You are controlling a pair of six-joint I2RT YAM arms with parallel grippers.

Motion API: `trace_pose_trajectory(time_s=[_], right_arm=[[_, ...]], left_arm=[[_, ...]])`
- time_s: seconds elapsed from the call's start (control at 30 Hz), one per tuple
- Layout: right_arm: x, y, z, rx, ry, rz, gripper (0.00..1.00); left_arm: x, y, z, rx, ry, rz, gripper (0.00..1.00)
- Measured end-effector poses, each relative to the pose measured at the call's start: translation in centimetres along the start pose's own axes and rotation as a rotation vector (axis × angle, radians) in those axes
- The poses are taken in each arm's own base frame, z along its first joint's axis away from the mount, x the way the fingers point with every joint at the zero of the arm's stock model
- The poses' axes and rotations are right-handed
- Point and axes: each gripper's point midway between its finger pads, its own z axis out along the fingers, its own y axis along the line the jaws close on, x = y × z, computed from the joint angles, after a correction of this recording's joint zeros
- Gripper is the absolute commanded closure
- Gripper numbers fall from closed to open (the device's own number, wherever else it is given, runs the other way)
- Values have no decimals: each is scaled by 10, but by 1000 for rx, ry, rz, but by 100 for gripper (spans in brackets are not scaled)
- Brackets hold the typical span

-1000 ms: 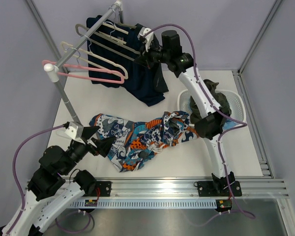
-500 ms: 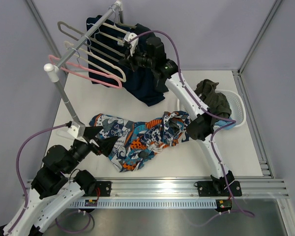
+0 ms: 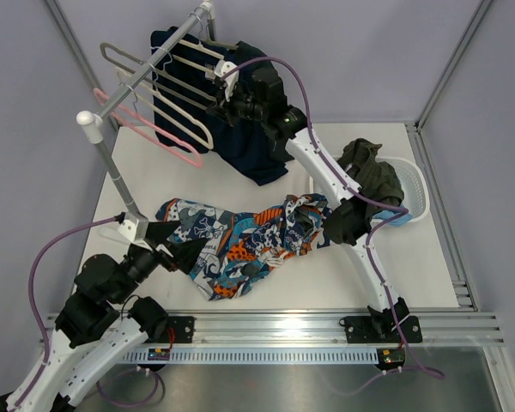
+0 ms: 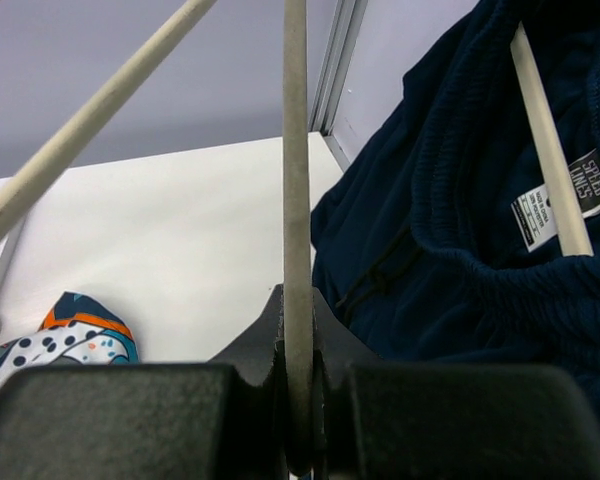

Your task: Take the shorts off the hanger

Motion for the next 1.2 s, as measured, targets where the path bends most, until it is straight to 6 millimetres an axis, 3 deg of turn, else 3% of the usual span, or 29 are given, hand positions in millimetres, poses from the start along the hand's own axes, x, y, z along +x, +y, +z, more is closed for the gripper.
trace_pose_trajectory(time_s=[0.2, 0.3, 0.43, 0.47, 0.63, 0.7, 0.8, 0.93, 1.0, 1.07, 1.13, 1.2], right_arm=[[10, -1, 2, 4, 20, -5, 82], [14, 0, 3, 2, 29, -4, 67], [20, 1, 3, 1, 42, 8, 24], [21, 1, 3, 1, 45, 12, 1], [11, 2, -12, 7, 57, 59, 0], [-4, -2, -28, 19, 50, 84, 0], [-32, -15, -66, 36, 31, 116, 0], [-46, -16, -148, -43, 66, 127, 0], [-33, -5, -190, -110, 136, 60, 0], [-9, 24, -222, -210, 230, 21, 0], [15, 56, -235, -299, 308, 8, 1], [56, 98, -244, -395, 428, 59, 0]], left_arm=[[0, 0, 0, 1, -2, 0, 1], [0, 0, 0, 1, -2, 0, 1], [0, -2, -1, 11, 1, 0, 1], [0, -3, -1, 15, 2, 0, 1], [1, -4, -1, 21, 7, 4, 1], [2, -4, -1, 22, 9, 8, 1], [4, -3, -1, 23, 18, 12, 1], [11, -2, 1, 17, 53, 12, 1], [13, -2, 1, 17, 62, 12, 1], [14, -3, 2, 21, 68, 12, 1], [16, -3, 2, 24, 74, 11, 1], [17, -4, 3, 27, 82, 11, 1]])
